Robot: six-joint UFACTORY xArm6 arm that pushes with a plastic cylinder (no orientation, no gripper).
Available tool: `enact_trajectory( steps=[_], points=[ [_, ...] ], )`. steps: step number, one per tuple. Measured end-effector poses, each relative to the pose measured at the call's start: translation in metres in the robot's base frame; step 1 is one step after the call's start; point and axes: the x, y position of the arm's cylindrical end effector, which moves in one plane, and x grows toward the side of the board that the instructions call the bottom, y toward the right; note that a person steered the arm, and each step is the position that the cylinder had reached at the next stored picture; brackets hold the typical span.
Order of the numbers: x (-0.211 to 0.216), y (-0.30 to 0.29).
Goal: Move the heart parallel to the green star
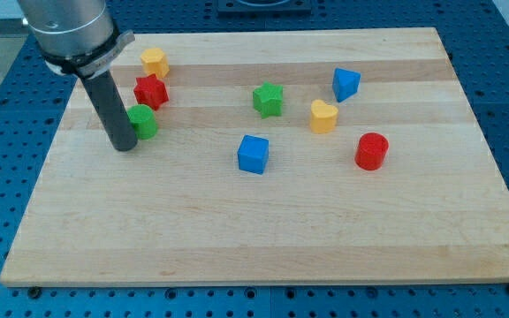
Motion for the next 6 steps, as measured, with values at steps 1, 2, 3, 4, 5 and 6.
enact_trajectory(
  steps=[1,2,3,4,5,6],
  points=[
    [0.013,0.060],
    [0.010,0.115],
    [-0.003,0.136],
    [-0.020,0.151],
    [-0.029,0.166],
    [-0.029,0.186]
  ],
)
